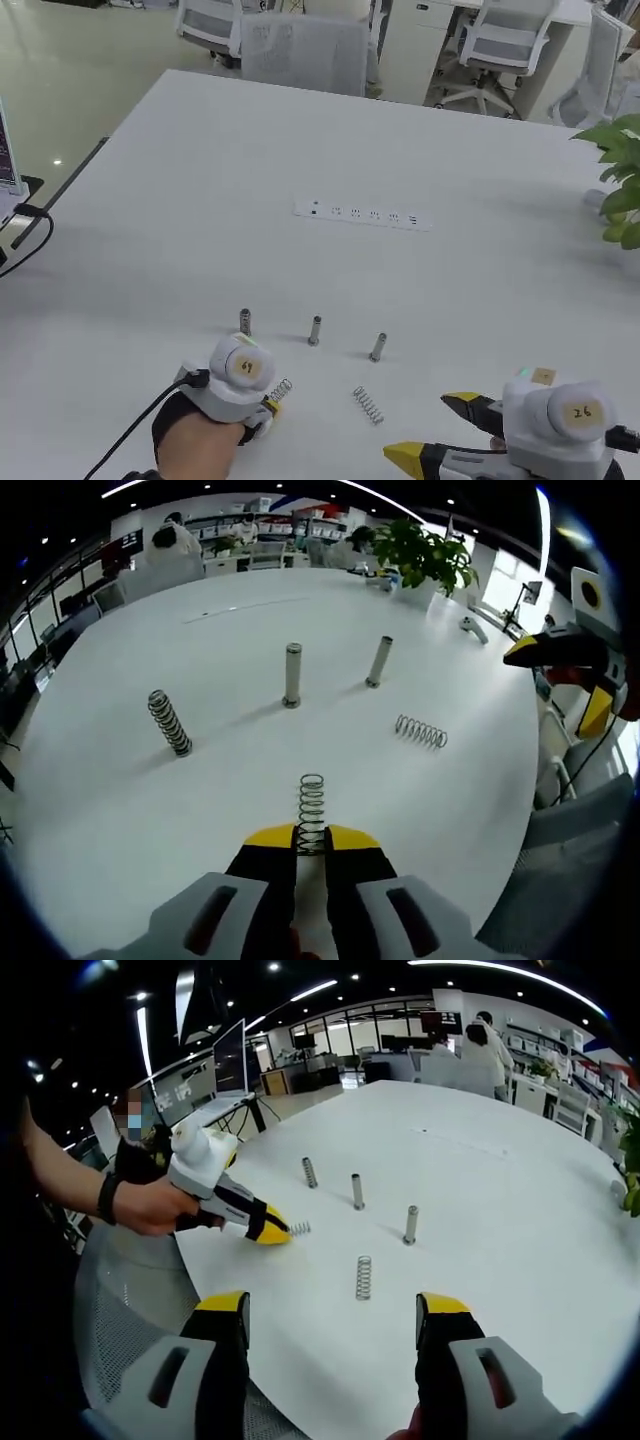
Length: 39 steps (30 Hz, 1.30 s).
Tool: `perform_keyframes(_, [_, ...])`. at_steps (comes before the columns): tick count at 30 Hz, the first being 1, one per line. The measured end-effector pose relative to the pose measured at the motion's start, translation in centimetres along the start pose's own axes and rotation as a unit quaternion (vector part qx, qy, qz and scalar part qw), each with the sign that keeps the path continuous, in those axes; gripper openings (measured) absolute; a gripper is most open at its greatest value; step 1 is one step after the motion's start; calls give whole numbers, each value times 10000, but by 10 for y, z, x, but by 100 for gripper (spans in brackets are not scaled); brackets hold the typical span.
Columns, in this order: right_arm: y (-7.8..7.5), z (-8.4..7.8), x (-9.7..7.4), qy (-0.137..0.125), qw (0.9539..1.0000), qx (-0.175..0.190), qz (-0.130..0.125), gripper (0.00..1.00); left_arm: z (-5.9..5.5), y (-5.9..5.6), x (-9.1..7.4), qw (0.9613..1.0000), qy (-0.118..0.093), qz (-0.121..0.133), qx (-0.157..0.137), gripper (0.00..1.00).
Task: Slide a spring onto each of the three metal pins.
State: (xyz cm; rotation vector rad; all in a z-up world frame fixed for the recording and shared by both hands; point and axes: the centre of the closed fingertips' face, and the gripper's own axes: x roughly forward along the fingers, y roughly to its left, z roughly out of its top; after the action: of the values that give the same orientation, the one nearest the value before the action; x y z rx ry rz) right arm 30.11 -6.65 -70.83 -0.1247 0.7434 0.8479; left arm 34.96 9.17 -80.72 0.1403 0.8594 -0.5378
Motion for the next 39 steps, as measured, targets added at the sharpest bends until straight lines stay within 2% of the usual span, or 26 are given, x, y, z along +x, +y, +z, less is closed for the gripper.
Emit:
perform_keyframes(4, [1, 1, -1, -14, 10000, -12, -1, 66, -4, -2, -3, 9999, 75, -73, 111, 2])
perform_keyframes(11, [4, 0, 0, -28, 10000, -4, 34, 65, -6, -1, -13, 9997, 33, -145, 215, 2])
perform_keyframes(18, [10, -2, 2, -4, 9999, -4, 115, 65, -8, 3, -24, 9994, -30, -151, 315, 2])
perform_keyframes(30, [18, -1, 5, -27, 9997, -13, 258, 63, -20, 15, -45, 9993, -56, -73, 350, 2])
perform_keyframes(39, [23, 5, 8, -49, 9994, -72, 345, 63, -18, 22, -62, 9989, -180, -81, 415, 2])
